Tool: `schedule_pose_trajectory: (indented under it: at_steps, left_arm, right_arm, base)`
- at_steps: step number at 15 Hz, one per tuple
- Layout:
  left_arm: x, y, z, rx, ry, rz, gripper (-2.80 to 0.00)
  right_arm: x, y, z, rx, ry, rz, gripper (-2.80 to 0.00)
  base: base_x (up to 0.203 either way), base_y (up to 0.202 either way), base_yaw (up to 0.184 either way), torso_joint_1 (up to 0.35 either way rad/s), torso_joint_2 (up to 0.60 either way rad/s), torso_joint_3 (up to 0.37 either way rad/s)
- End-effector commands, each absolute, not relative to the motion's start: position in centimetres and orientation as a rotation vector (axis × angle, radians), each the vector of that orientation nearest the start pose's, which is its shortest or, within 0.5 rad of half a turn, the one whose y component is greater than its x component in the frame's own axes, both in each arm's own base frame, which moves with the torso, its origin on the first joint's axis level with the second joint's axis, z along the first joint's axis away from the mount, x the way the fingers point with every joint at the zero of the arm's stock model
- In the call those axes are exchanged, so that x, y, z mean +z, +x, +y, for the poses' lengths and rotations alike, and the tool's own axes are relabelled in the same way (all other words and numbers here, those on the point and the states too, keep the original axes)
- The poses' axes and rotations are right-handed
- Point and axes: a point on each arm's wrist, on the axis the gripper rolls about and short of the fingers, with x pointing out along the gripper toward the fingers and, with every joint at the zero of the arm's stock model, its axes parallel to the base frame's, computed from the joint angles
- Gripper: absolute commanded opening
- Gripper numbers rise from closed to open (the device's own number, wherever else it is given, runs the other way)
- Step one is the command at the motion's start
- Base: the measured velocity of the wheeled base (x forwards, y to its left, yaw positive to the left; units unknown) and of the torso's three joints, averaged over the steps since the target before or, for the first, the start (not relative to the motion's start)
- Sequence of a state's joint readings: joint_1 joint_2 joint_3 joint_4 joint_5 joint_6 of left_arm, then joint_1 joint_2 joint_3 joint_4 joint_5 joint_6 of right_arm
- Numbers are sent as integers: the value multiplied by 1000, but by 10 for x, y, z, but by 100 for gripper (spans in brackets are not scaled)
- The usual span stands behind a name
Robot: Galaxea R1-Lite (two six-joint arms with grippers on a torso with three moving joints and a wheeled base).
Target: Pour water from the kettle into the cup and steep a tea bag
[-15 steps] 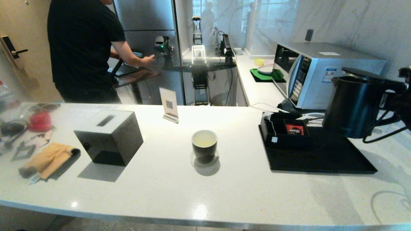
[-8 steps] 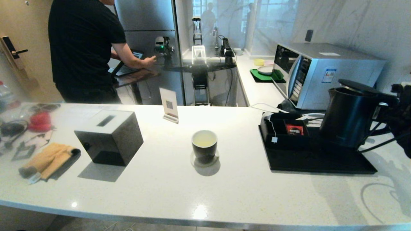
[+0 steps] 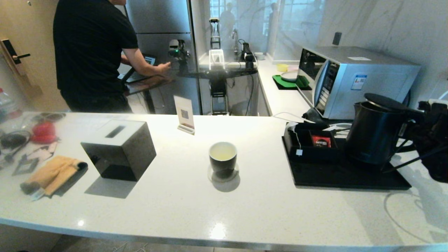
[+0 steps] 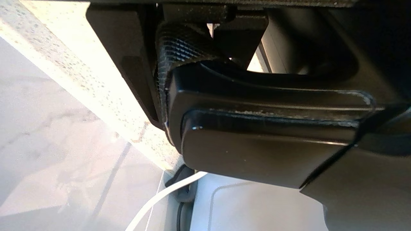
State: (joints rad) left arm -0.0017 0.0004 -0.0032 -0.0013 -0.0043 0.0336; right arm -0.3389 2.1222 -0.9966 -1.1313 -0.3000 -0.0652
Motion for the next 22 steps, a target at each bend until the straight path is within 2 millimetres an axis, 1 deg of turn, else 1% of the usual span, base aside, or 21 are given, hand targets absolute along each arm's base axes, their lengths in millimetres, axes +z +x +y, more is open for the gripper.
schedule_pose_trajectory:
  at_steps: [1, 6, 9, 17, 19, 22]
  left_arm:
    - [76, -23, 0, -6, 34, -5, -280]
    - [76, -23, 0, -6, 34, -5, -280]
    - [76, -23, 0, -6, 34, -5, -280]
    - [76, -23, 0, -6, 34, -5, -280]
    - [76, -23, 0, -6, 34, -5, -280]
    - [76, -23, 0, -6, 34, -5, -280]
  right_arm:
    - [119, 381, -141, -641, -57, 31, -280]
    - [110, 384, -140, -636, -44, 14, -280]
    - [107, 385, -136, -624, -43, 10, -280]
    - [92, 370, -110, -576, -51, -1, -280]
    - [91, 368, -106, -569, -53, -4, -280]
    - [90, 367, -105, -569, -56, -2, -280]
  base:
    - [0, 0, 0, 0, 0, 0]
    - [0, 0, 0, 0, 0, 0]
    - [0, 0, 0, 0, 0, 0]
    - [0, 0, 0, 0, 0, 0]
    - [0, 0, 0, 0, 0, 0]
    - [0, 0, 0, 0, 0, 0]
